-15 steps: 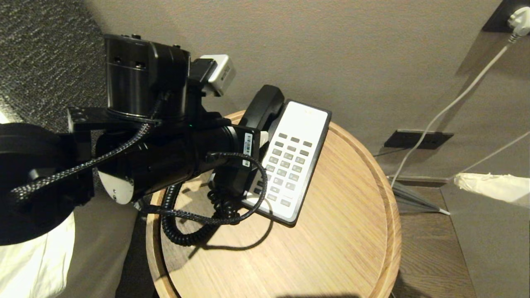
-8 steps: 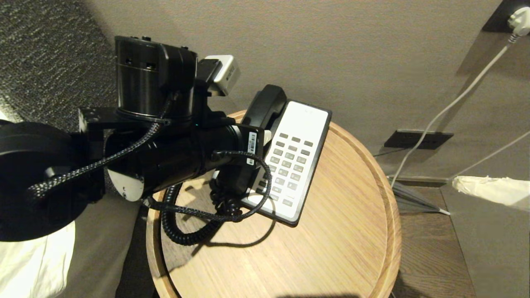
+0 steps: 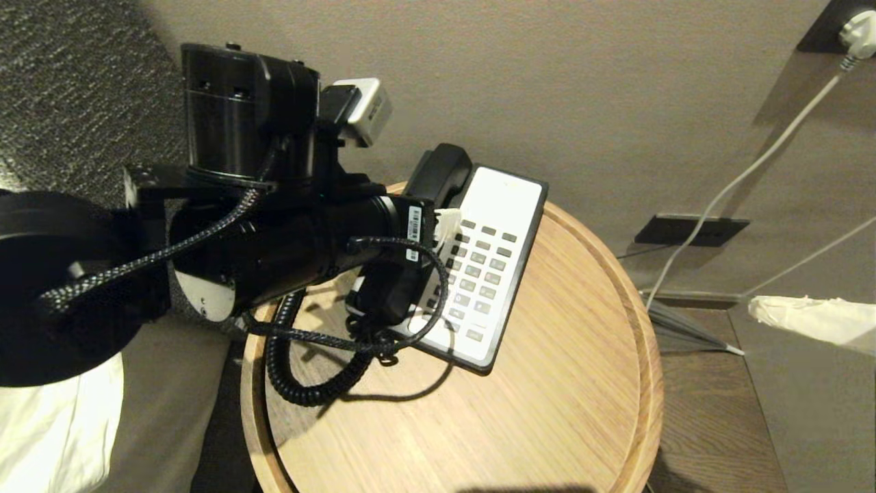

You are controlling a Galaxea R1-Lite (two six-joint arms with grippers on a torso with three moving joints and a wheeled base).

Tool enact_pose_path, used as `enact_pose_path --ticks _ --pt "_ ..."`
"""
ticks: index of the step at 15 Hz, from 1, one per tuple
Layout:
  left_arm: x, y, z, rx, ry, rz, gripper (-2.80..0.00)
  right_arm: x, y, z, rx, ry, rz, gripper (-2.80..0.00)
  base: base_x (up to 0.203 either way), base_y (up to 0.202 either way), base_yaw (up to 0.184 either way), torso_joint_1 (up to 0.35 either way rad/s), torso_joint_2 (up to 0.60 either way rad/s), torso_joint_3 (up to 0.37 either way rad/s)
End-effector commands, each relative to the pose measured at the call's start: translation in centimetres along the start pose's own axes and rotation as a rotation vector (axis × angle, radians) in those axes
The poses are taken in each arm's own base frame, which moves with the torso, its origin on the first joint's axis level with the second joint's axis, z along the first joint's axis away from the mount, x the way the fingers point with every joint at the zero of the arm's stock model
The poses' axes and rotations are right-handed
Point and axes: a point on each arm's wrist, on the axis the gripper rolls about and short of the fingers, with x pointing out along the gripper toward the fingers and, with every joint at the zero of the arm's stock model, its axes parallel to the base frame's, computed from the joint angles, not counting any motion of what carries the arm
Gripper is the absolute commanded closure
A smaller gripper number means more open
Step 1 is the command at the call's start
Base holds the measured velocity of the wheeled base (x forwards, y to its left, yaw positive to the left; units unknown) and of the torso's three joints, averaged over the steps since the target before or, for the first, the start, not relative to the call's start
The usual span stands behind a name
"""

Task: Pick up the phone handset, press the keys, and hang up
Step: Put the handset back, then end the call using the dial pad

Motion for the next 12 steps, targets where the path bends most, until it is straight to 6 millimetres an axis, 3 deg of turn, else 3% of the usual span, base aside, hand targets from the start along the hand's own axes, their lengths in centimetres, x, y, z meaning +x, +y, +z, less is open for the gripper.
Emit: enact_pose_path --ticks 1,5,6,12 --pt "-2.4 0.4 1.5 -0.018 -0.065 -0.008 -2.80 0.0 0.0 0.0 0.000 0.002 -0.001 0.00 0.000 0.000 0.000 0.000 0.00 0.000" --pt "-8.0 1.8 2.3 -0.083 -0.147 -0.013 -2.80 1.3 0.4 0.1 -0.011 0.033 -0.005 0.00 0.000 0.000 0.000 0.000 0.00 0.000" --pt "-9.4 2.2 2.1 -0.093 -0.163 -0.013 0.00 2.0 0.7 0.3 -0.011 0.039 0.012 0.00 0.000 0.000 0.000 0.000 0.00 0.000" --pt "-16.6 4.4 2.1 -0.185 -0.299 -0.004 0.00 7.0 4.0 1.6 -0.040 0.127 0.134 0.00 0.000 0.000 0.000 0.000 0.00 0.000"
